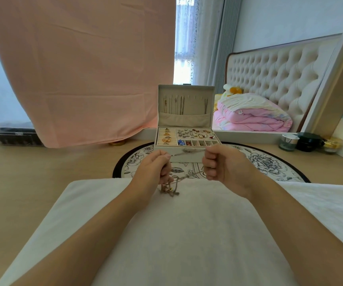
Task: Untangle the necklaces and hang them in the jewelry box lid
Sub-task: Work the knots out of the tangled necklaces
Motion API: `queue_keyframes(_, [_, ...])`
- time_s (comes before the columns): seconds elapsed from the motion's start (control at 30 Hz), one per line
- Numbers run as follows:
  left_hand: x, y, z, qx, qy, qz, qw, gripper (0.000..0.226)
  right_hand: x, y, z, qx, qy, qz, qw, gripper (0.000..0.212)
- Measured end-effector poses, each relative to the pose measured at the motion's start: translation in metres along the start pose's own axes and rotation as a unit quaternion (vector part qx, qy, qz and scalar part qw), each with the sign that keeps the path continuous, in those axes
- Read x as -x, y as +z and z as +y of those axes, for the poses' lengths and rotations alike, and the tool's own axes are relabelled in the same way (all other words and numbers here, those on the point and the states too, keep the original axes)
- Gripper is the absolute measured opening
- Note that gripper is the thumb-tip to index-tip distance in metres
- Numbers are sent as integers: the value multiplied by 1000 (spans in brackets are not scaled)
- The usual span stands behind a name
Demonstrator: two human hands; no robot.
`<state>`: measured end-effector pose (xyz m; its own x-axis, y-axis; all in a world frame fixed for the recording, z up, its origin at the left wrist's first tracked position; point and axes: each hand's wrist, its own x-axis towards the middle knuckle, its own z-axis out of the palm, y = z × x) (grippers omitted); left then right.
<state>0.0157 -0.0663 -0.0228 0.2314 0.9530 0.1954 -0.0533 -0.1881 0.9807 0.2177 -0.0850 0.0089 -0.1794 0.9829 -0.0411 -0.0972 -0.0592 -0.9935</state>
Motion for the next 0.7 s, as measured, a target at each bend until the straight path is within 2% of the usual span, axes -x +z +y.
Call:
queue_keyframes(0.1, [1,-1,2,-3,6,4,1000,34,0,-2,2,69,-44,57,995,23])
queue_keyframes(0.13, [2,-1,3,-6,10,4,1000,34,-1,-1,3,60,-71,73,993,24])
queue_keyframes(0.17, [2,0,3,-10,13,2,1000,34,-1,-1,4,13,-87,74,993,25])
queue_keyframes(0.23, [3,0,3,-15,12,-4,1000,31,0,-1,2,-126,-78,25,989,25])
queue_keyframes(0.3, [3,0,3,-6,8,-7,1000,30,3,-1,0,-142,-73,-9,987,18])
queue_keyframes(0.37, [3,0,4,23,6,-2,1000,30,0,0,5,0,-110,25,994,15])
queue_keyframes(0.47, [2,2,4,38,6,14,999,29,-3,7,12,251,-190,99,944,16])
queue_keyframes(0.6, [1,4,0,26,10,46,999,22,-8,8,18,388,-209,103,892,21])
queue_keyframes(0.63, [0,4,0,29,8,57,998,20,-8,8,20,404,-198,96,888,20])
queue_keyframes(0.7, [-3,3,-2,0,7,98,995,18,-8,9,21,366,-172,78,911,14])
